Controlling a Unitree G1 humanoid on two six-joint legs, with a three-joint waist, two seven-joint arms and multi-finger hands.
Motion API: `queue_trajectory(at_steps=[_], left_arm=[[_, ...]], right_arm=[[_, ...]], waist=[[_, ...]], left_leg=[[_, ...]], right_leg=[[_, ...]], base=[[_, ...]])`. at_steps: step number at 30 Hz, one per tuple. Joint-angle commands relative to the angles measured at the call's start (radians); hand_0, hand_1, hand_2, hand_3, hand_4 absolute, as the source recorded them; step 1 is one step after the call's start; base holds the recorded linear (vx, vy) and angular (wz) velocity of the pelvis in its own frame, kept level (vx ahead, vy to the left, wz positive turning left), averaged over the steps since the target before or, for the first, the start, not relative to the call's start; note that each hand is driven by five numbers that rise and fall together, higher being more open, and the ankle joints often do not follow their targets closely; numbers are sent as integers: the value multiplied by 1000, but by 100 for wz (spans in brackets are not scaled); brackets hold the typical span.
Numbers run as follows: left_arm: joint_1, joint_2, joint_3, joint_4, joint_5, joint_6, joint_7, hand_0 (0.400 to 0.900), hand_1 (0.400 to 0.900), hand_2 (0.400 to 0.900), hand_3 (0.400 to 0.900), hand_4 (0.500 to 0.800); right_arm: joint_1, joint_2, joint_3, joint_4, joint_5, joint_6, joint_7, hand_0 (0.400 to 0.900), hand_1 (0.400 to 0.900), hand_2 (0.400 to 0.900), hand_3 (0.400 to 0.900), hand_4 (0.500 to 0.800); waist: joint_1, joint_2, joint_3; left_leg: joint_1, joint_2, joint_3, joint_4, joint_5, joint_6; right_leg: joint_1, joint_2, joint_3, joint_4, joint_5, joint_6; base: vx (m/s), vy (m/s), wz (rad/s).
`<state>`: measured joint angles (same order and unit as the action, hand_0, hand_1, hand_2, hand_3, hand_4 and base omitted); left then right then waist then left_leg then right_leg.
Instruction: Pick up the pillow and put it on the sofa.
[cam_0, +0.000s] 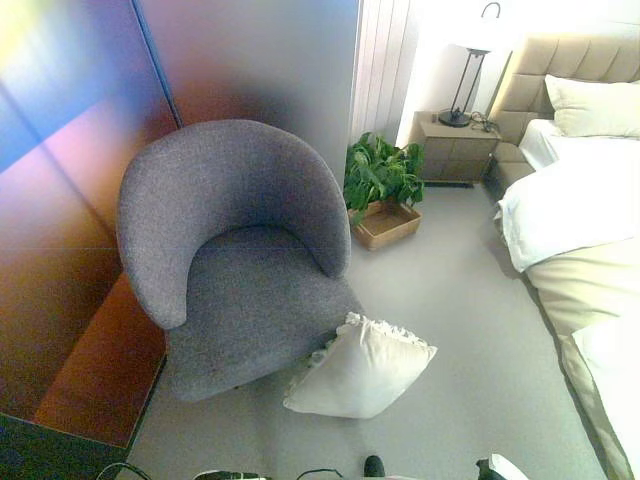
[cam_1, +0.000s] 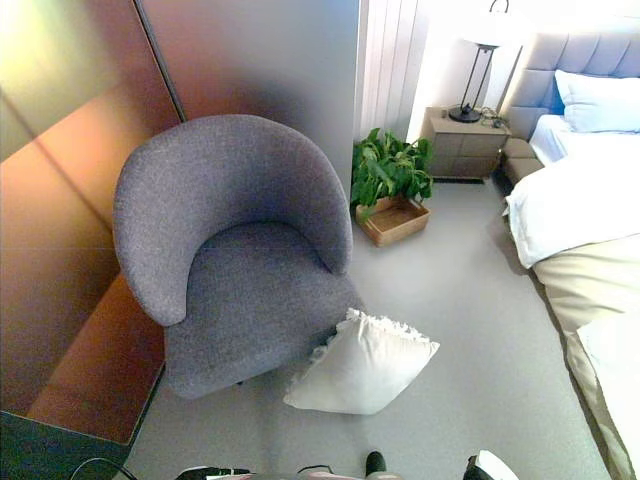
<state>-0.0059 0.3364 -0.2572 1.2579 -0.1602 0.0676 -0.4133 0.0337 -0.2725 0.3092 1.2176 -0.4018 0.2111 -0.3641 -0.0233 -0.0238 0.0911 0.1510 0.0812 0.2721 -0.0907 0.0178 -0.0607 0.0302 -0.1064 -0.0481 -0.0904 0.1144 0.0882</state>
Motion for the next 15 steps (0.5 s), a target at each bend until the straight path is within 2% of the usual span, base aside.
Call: queue_trajectory(at_steps=[1, 4, 8, 15], left_arm=[[-40, -76, -45, 12, 5, -2, -25, 900, 900, 900, 900, 800], [-35, -74, -39, 14, -4, -14, -30, 900, 900, 900, 900, 800], [-29, -67, -37, 14, -1, -7, -51, 900, 900, 900, 900, 800], [-34, -53, -48, 5, -4, 26, -54, 900, 900, 900, 900, 800]], right_arm=[[-93, -64, 21, 18, 15, 27, -49, 900, 900, 900, 900, 800], [-91, -65, 23, 15, 13, 24, -57, 900, 900, 900, 900, 800], [-91, -71, 22, 16, 10, 11, -68, 900, 900, 900, 900, 800], [-122, -100, 25, -5, 2, -15, -100, 900, 900, 900, 900, 800]], waist=[[-13, -11, 60], [-12, -12, 60], [-7, -13, 63], [6, -7, 85]], left_leg=[[3, -20, -90, 3, -56, 43], [2, -21, -92, 3, -55, 42], [0, -22, -96, 3, -55, 43], [-29, -24, -105, 3, -43, 42]], right_leg=[[78, 21, -65, 3, -61, 27], [78, 21, -65, 3, -61, 28], [78, 21, -68, 3, -60, 29], [54, 15, -80, 4, -52, 31]], base=[[0, 0, 0], [0, 0, 0], [27, -30, 1], [17, -49, 5]])
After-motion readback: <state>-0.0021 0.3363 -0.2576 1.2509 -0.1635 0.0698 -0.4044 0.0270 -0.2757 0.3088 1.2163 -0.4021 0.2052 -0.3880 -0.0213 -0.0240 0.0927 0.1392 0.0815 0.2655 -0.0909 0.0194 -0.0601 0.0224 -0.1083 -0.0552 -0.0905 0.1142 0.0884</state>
